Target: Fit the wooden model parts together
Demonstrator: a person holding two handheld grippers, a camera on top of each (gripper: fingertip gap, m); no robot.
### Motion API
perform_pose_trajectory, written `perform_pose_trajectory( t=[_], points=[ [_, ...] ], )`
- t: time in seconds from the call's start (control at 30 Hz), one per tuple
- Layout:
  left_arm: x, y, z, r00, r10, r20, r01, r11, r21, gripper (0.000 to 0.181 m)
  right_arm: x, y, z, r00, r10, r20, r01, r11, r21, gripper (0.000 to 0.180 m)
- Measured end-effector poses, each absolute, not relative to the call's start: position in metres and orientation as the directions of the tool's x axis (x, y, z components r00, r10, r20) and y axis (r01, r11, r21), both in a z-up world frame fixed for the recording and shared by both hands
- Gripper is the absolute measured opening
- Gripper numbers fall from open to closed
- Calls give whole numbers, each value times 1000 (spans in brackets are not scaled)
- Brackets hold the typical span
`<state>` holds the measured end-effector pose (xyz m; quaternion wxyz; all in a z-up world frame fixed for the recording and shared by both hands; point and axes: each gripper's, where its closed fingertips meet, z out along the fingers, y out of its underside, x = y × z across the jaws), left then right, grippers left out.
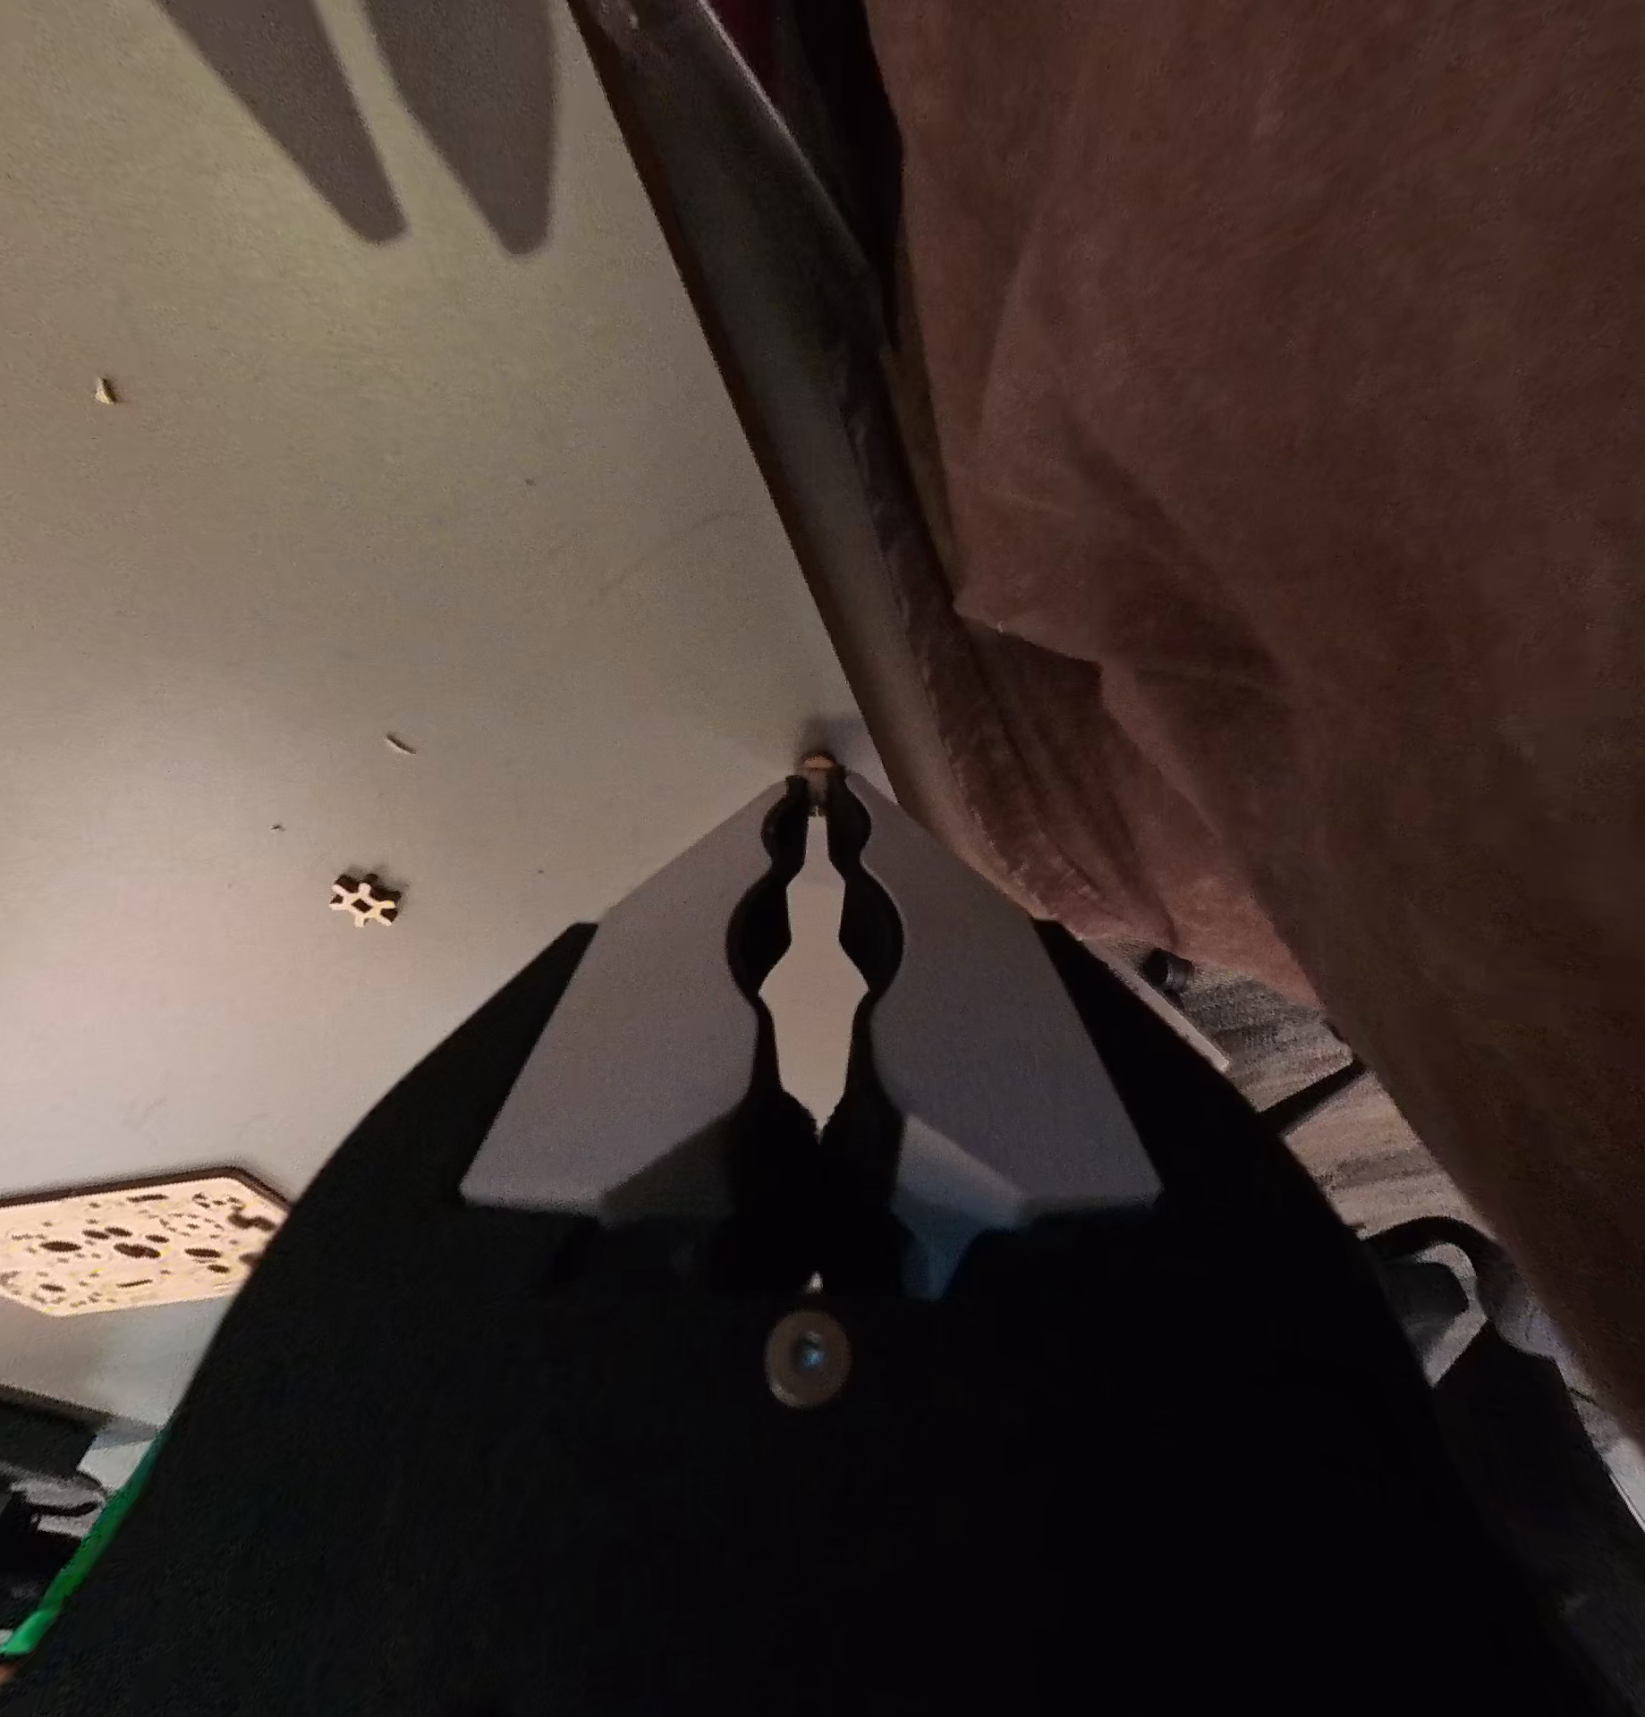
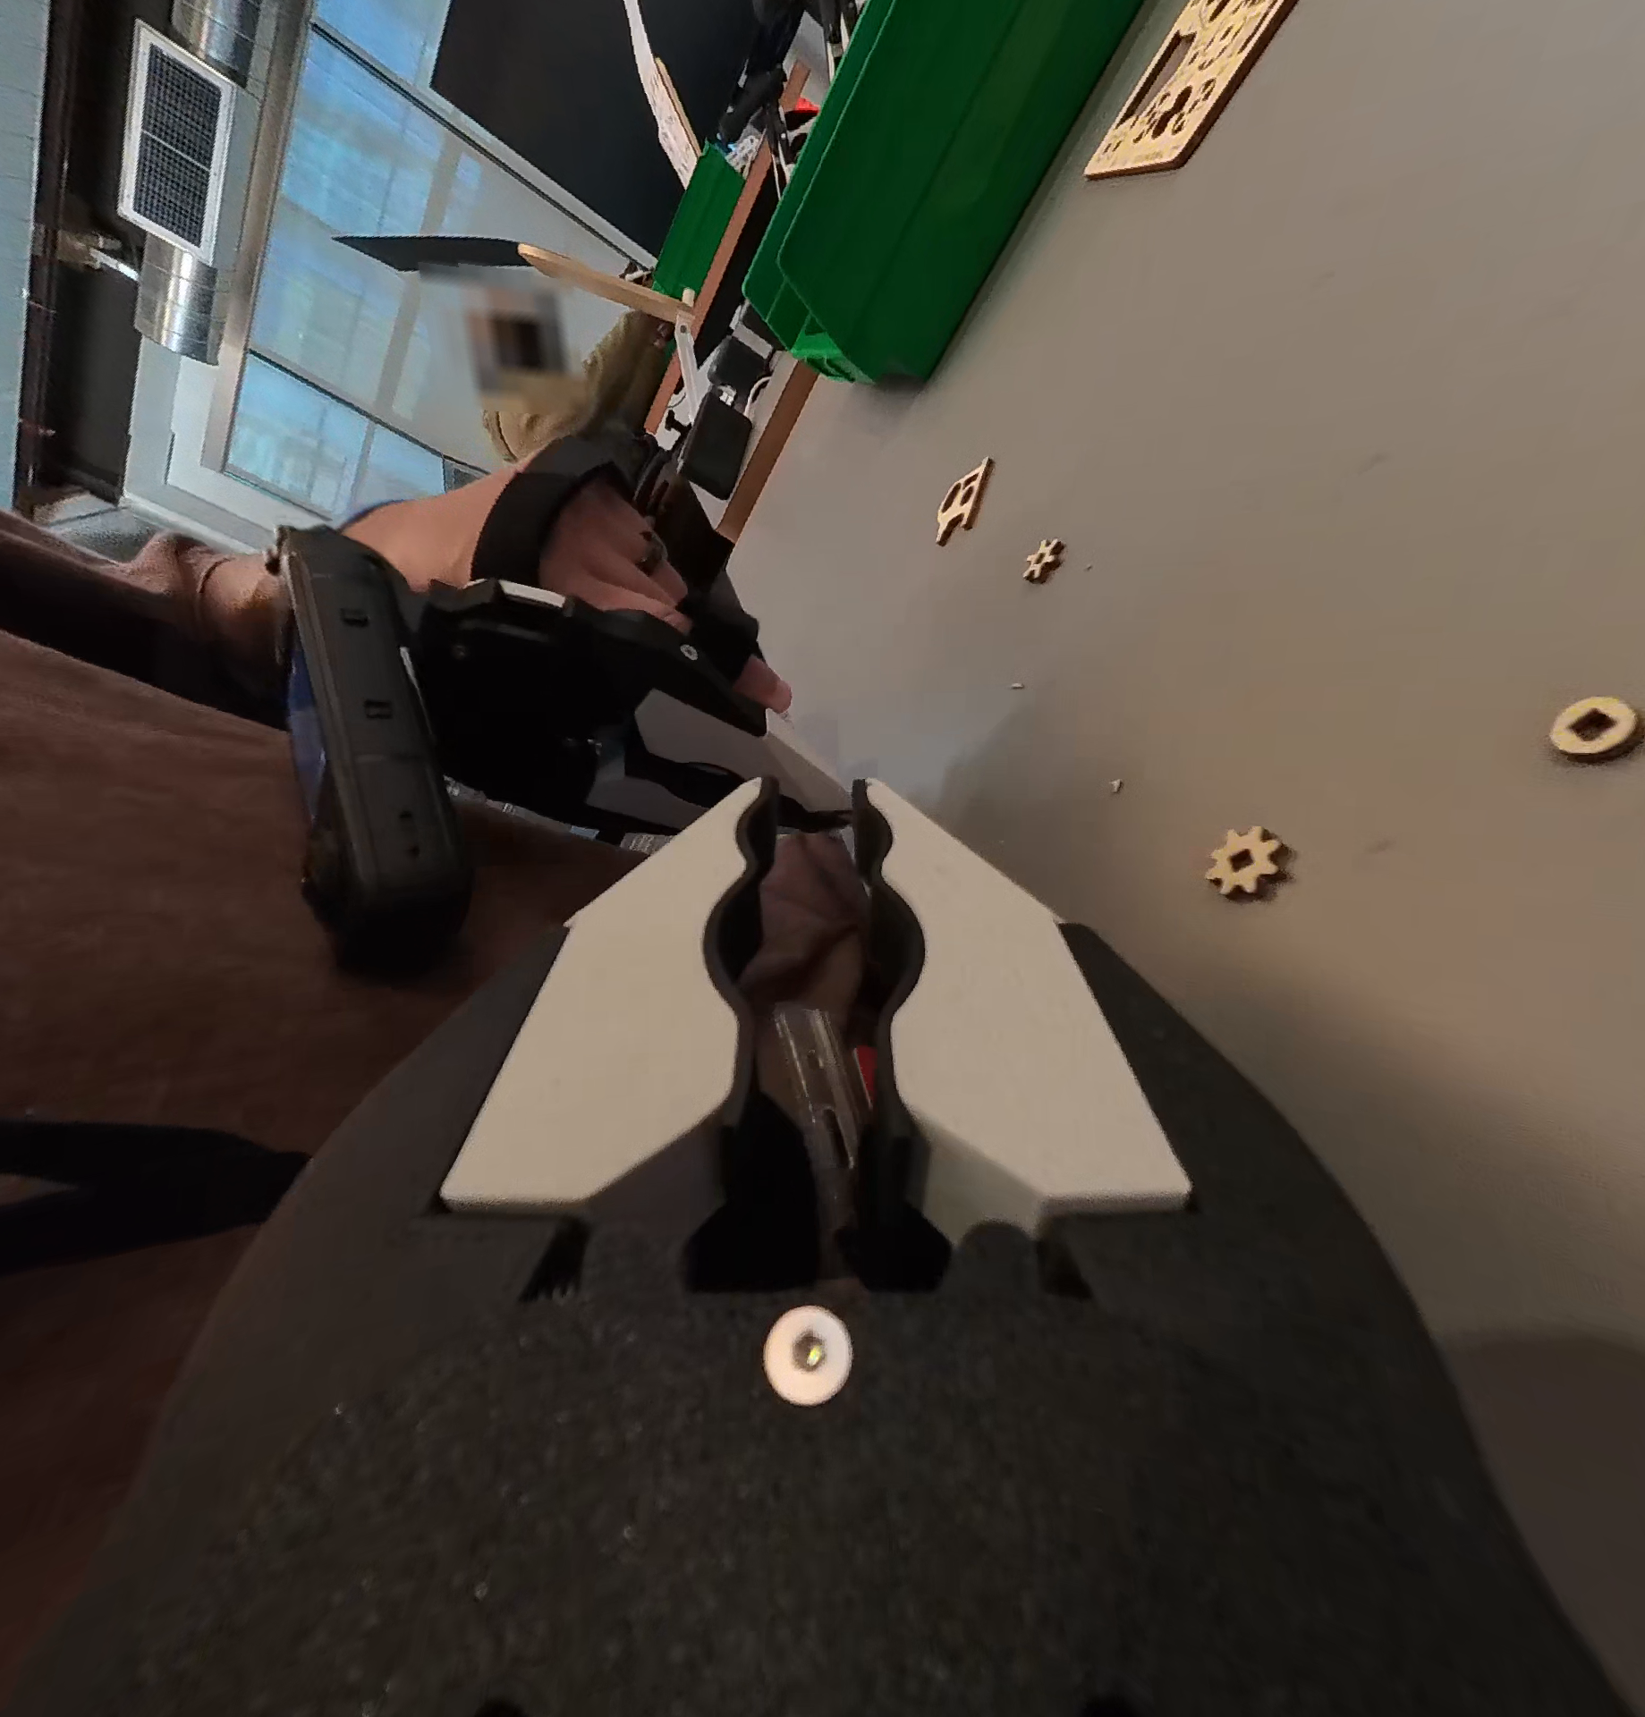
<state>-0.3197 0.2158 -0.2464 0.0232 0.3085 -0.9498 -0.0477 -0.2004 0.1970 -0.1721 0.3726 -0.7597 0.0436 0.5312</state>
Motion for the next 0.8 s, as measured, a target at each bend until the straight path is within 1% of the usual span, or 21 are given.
perform_pose_trajectory(
  t=[0.03, 0.2, 0.3, 0.37, 0.43, 0.5, 0.57, 0.6, 0.63, 0.7, 0.73, 0.8],
  points=[
    [-319, 216, -247, -806, -592, 2, -589, 801, 104, 1, -201, 197, -171, 431, 331, -839, -462, -718, -521, 15],
    [-319, 215, -247, -782, -619, -65, -622, 781, 56, 1, -204, 195, -171, 424, 337, -841, -453, -724, -519, 16],
    [-319, 215, -247, -760, -641, -103, -645, 764, 7, 1, -206, 194, -175, 458, 339, -822, -424, -730, -537, 18],
    [-315, 218, -247, -696, -705, -137, -703, 707, -72, 1, -205, 195, -182, 525, 335, -782, -386, -726, -570, 18],
    [-300, 229, -239, -620, -739, -265, -734, 665, -138, 1, -208, 195, -188, 592, 358, -722, -324, -714, -620, 23],
    [-264, 231, -211, -462, -779, -425, -726, 607, -324, 1, -210, 202, -184, 656, 383, -650, -293, -665, -687, 29],
    [-233, 229, -175, -263, -825, -500, -661, 532, -529, 1, -211, 212, -165, 684, 420, -597, -325, -556, -765, 32],
    [-223, 223, -162, -213, -835, -507, -609, 519, -599, 1, -210, 216, -158, 698, 420, -580, -346, -512, -786, 32],
    [-215, 221, -150, -162, -836, -524, -565, 514, -646, 1, -206, 220, -152, 720, 408, -561, -367, -463, -807, 32],
    [-204, 215, -138, -103, -864, -493, -495, 475, -728, 1, -202, 220, -126, 709, 452, -542, -428, -335, -839, 17],
    [-202, 215, -132, -62, -881, -470, -464, 442, -768, 1, -202, 218, -117, 690, 475, -546, -453, -305, -838, 17],
    [-199, 214, -123, -9, -920, -391, -408, 361, -839, 1, -206, 212, -108, 616, 540, -573, -479, -321, -817, 19]
  ],
)
